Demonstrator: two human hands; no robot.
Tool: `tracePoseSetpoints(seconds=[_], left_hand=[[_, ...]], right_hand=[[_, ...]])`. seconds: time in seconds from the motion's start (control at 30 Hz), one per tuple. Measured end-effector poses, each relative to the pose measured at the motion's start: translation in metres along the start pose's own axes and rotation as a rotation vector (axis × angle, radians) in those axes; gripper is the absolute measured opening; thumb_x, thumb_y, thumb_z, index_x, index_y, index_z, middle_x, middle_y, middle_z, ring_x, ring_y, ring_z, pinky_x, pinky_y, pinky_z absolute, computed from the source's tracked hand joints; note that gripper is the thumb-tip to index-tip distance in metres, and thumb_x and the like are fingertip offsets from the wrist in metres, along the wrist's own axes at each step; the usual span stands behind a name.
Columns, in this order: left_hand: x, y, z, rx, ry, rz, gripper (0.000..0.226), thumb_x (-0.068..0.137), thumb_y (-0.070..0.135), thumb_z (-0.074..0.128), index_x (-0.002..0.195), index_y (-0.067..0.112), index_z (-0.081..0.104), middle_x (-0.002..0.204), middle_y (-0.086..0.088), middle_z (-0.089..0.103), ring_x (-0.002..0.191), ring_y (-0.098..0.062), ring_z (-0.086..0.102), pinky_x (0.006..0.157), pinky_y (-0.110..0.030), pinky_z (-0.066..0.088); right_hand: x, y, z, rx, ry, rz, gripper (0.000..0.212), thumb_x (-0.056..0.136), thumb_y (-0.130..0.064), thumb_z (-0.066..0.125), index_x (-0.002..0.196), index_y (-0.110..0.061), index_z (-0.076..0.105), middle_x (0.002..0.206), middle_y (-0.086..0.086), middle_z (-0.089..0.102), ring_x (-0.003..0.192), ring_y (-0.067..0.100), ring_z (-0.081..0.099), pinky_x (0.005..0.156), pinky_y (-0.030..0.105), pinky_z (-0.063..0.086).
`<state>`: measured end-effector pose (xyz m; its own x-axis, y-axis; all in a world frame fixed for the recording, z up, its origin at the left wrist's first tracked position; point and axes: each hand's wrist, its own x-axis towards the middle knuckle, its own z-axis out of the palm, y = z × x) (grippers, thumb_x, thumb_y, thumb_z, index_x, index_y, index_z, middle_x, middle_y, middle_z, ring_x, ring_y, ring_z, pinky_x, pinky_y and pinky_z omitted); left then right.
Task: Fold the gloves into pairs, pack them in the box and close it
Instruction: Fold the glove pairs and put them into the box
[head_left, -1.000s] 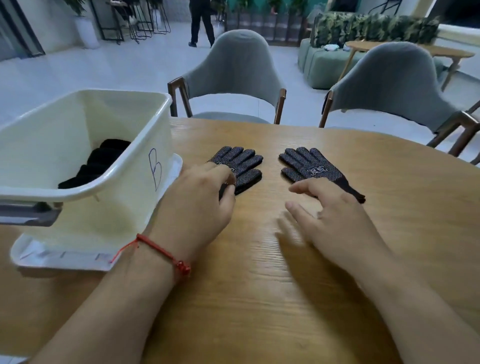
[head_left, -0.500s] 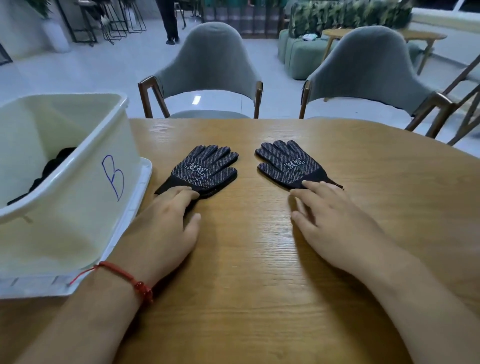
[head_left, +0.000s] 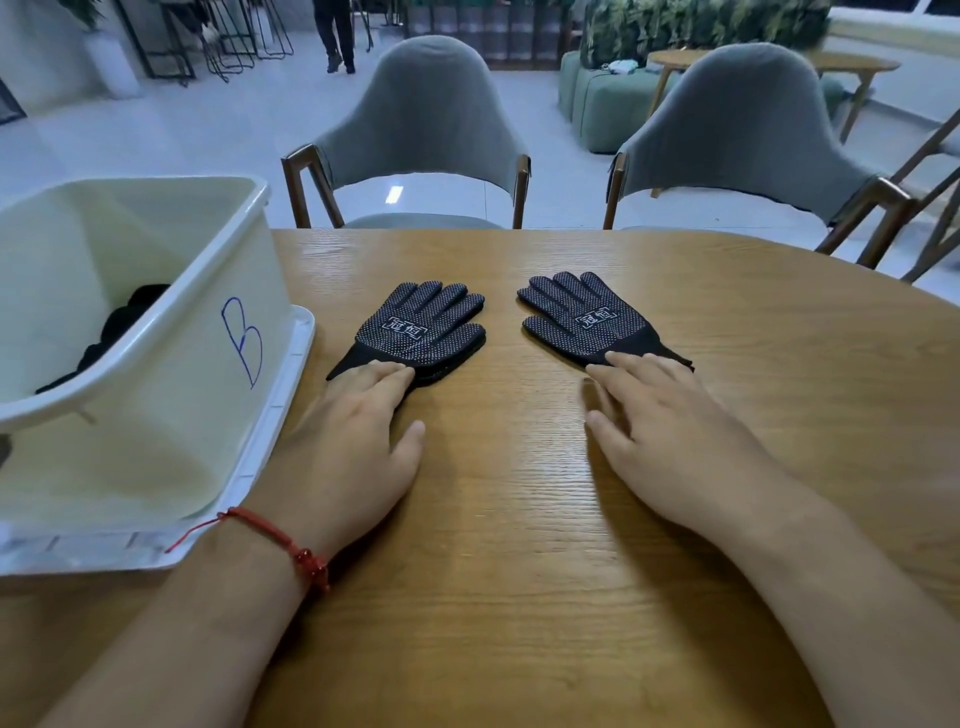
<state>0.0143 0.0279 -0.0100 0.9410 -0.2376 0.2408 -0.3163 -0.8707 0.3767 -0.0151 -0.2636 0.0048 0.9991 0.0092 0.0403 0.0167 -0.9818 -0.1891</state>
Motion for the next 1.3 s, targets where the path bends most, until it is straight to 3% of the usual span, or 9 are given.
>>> tracePoseSetpoints(seconds=[0.13, 0.3, 0.5, 0.73, 0.93, 1.03, 1.13, 1.2, 1.3], left_hand=[[0.001, 0.0, 0.0, -0.05, 0.072, 0.038, 0.055, 0.099, 0.027, 0.064, 0.151, 0.012, 0.055, 0.155, 0.0, 0.053, 0.147, -0.015, 0.04, 0.123, -0.027, 0.024], [-0.007, 0.021, -0.012, -0.142, 0.087, 0.128, 0.041, 0.094, 0.025, 0.058, 0.13, 0.018, 0.074, 0.131, 0.007, 0.069, 0.128, -0.011, 0.055, 0.109, 0.0, 0.02], [-0.027, 0.043, -0.011, -0.233, -0.184, 0.386, 0.035, 0.094, 0.029, 0.053, 0.121, 0.027, 0.077, 0.12, 0.021, 0.071, 0.117, 0.0, 0.06, 0.104, -0.024, 0.045], [-0.019, 0.028, -0.005, -0.216, -0.074, 0.301, 0.03, 0.093, 0.02, 0.056, 0.114, 0.028, 0.076, 0.119, 0.018, 0.069, 0.115, -0.008, 0.06, 0.1, -0.037, 0.049], [-0.023, 0.036, -0.006, -0.244, -0.169, 0.423, 0.034, 0.094, 0.018, 0.059, 0.122, 0.031, 0.073, 0.122, 0.022, 0.068, 0.12, -0.007, 0.059, 0.104, -0.03, 0.047], [-0.021, 0.034, -0.003, -0.228, -0.101, 0.384, 0.032, 0.096, 0.027, 0.061, 0.127, 0.03, 0.069, 0.13, 0.019, 0.064, 0.128, -0.007, 0.055, 0.111, -0.03, 0.042], [-0.018, 0.026, 0.0, -0.166, -0.125, 0.354, 0.033, 0.096, 0.048, 0.057, 0.124, 0.035, 0.07, 0.134, 0.02, 0.061, 0.131, -0.005, 0.052, 0.112, -0.038, 0.042], [-0.019, 0.025, 0.0, -0.159, -0.159, 0.371, 0.037, 0.093, 0.057, 0.058, 0.123, 0.038, 0.07, 0.132, 0.023, 0.061, 0.129, -0.003, 0.052, 0.111, -0.038, 0.043], [-0.019, 0.025, -0.001, -0.174, -0.13, 0.369, 0.046, 0.089, 0.063, 0.063, 0.126, 0.036, 0.067, 0.13, 0.022, 0.061, 0.129, -0.003, 0.053, 0.111, -0.037, 0.043]], right_hand=[[0.0, 0.0, 0.0, -0.003, 0.016, 0.012, 0.064, 0.107, -0.053, 0.038, 0.166, -0.029, 0.031, 0.173, -0.014, 0.027, 0.161, 0.014, 0.016, 0.131, 0.044, 0.021], [-0.001, -0.002, -0.001, -0.007, 0.039, 0.007, 0.06, 0.106, -0.053, 0.042, 0.162, -0.032, 0.04, 0.17, -0.013, 0.033, 0.16, 0.015, 0.019, 0.131, 0.044, 0.022], [-0.001, -0.002, -0.001, -0.009, 0.014, 0.04, 0.064, 0.107, -0.056, 0.037, 0.166, -0.031, 0.033, 0.175, -0.016, 0.023, 0.163, 0.014, 0.011, 0.132, 0.043, 0.018], [-0.001, -0.005, -0.002, -0.021, 0.056, 0.033, 0.064, 0.106, -0.056, 0.043, 0.164, -0.029, 0.036, 0.172, -0.016, 0.029, 0.161, 0.013, 0.017, 0.13, 0.042, 0.022], [0.0, -0.003, 0.002, 0.012, 0.092, 0.011, 0.065, 0.103, -0.054, 0.045, 0.162, -0.027, 0.041, 0.169, -0.013, 0.035, 0.159, 0.015, 0.024, 0.129, 0.045, 0.028], [0.0, -0.004, -0.001, 0.075, 0.226, -0.06, 0.059, 0.1, -0.043, 0.053, 0.155, -0.023, 0.051, 0.162, -0.008, 0.048, 0.151, 0.019, 0.038, 0.123, 0.048, 0.037], [-0.001, -0.005, -0.002, 0.142, 0.408, -0.118, 0.05, 0.095, -0.017, 0.066, 0.145, -0.02, 0.063, 0.149, -0.006, 0.061, 0.137, 0.022, 0.053, 0.115, 0.049, 0.047], [-0.001, -0.006, -0.003, 0.162, 0.401, -0.107, 0.057, 0.09, -0.003, 0.067, 0.143, -0.024, 0.064, 0.144, -0.007, 0.064, 0.129, 0.022, 0.059, 0.111, 0.043, 0.05], [0.001, -0.001, -0.001, 0.157, 0.294, -0.031, 0.064, 0.087, -0.001, 0.067, 0.144, -0.031, 0.061, 0.14, -0.008, 0.063, 0.125, 0.024, 0.059, 0.105, 0.035, 0.047]])
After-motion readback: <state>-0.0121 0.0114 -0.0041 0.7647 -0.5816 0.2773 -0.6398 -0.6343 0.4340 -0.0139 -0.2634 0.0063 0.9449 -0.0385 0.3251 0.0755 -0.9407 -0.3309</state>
